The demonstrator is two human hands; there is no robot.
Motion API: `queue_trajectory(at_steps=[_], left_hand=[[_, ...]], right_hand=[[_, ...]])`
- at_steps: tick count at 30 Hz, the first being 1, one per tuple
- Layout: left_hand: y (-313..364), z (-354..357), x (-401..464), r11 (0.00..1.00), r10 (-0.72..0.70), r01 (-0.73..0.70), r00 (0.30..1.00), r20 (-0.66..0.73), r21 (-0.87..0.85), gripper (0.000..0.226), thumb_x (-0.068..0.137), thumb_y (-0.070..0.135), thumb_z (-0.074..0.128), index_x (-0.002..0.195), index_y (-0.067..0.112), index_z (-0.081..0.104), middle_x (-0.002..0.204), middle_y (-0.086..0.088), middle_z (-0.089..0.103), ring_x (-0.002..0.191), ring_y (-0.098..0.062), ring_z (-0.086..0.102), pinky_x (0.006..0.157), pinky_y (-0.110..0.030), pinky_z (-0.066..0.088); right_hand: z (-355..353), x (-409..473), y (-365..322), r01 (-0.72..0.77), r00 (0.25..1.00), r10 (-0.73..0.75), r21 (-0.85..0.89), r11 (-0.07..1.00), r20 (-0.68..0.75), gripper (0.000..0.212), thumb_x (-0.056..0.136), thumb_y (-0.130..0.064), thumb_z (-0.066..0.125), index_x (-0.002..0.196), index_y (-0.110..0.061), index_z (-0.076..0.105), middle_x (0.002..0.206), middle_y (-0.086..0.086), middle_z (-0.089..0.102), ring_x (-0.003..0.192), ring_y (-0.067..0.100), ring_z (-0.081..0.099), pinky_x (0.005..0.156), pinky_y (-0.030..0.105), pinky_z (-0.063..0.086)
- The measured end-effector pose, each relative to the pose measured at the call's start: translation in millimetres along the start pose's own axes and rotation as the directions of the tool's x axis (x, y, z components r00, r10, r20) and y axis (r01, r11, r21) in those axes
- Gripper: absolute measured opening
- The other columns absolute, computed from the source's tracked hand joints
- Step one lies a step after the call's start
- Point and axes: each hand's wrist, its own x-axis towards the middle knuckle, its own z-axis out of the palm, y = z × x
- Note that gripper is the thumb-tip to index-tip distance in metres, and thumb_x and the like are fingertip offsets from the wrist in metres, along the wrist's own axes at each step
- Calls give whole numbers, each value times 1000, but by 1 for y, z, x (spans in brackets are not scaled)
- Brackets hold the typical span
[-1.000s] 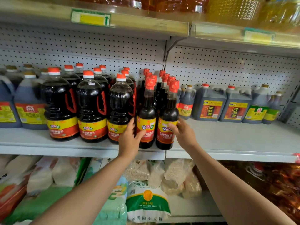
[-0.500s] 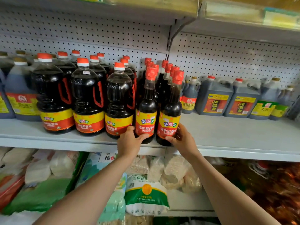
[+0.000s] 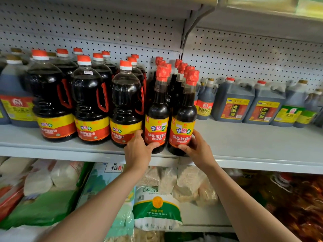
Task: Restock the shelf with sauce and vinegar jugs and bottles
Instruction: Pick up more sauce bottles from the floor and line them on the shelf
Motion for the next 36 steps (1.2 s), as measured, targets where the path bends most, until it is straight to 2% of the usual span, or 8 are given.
queue_trajectory(at_steps=[10, 14, 20, 23, 27, 31, 33, 36], left_hand=[[1, 9, 9, 998, -21, 21, 1000, 2, 51, 52, 79, 47, 78, 117, 21, 55, 104, 0, 73, 96, -25, 69, 79, -39, 56], [0, 16, 16, 997, -26, 27, 1000, -11, 69, 52, 80, 49, 77, 118, 21, 55, 106, 0, 73, 97, -24, 69, 77, -37, 56], [4, 29, 27, 991, 18, -12, 999, -41, 135, 51, 80, 50, 74, 116, 20, 55, 109, 0, 73, 98, -23, 70, 71, -30, 51], [6, 27, 32, 981, 32, -32, 999, 5, 192, 56, 83, 55, 69, 124, 20, 52, 114, 2, 71, 102, -19, 69, 75, -27, 52], [24, -4, 37, 953, 154, -160, 987, 43, 258, 57, 88, 65, 52, 128, 25, 55, 105, 7, 73, 89, -11, 70, 70, -24, 56], [81, -53, 68, 877, 365, -388, 922, -132, -284, 56, 93, 52, 57, 141, 26, 48, 130, 10, 63, 116, -8, 62, 95, -23, 49], [113, -65, 95, 802, 366, -342, 929, -49, -491, 56, 96, 52, 52, 147, 31, 42, 146, 12, 49, 134, -8, 46, 109, -27, 37], [145, -63, 132, 824, 288, -185, 951, 114, -536, 61, 97, 66, 33, 152, 41, 27, 160, 11, 28, 145, -12, 28, 109, -32, 25]], right_hand=[[11, 23, 7, 13, 1000, -13, -31, 999, -10, 73, 80, -41, 79, 144, -29, 45, 128, -10, 68, 114, 3, 64, 91, 14, 52], [10, 33, 10, 3, 1000, -3, -4, 1000, 1, 72, 80, -41, 79, 143, -30, 45, 128, -12, 67, 115, 2, 64, 97, 24, 53], [7, 43, 14, -38, 998, 36, 23, 999, 59, 72, 77, -49, 76, 138, -40, 39, 129, -18, 62, 109, -16, 58, 84, 5, 48], [7, 47, 15, -31, 997, 29, 21, 999, 78, 75, 78, -50, 76, 142, -35, 38, 132, -15, 62, 119, -4, 59, 89, 8, 49], [5, 46, 11, -52, 994, 51, 10, 999, 101, 70, 87, -32, 77, 142, -33, 35, 138, -7, 59, 129, 13, 56, 105, 29, 49], [-3, 52, -18, -20, 997, 15, 70, 997, 76, 77, 80, -19, 84, 139, -34, 36, 129, -15, 63, 116, 4, 62, 87, 20, 54], [-8, 60, -31, 27, 995, -39, 126, 992, 95, 80, 78, -3, 83, 138, -28, 36, 122, -16, 68, 112, 5, 66, 80, 19, 56], [-8, 72, -46, 57, 988, -73, 120, 991, 137, 85, 76, 8, 81, 144, -15, 34, 129, 6, 66, 117, 21, 66, 90, 32, 57]])
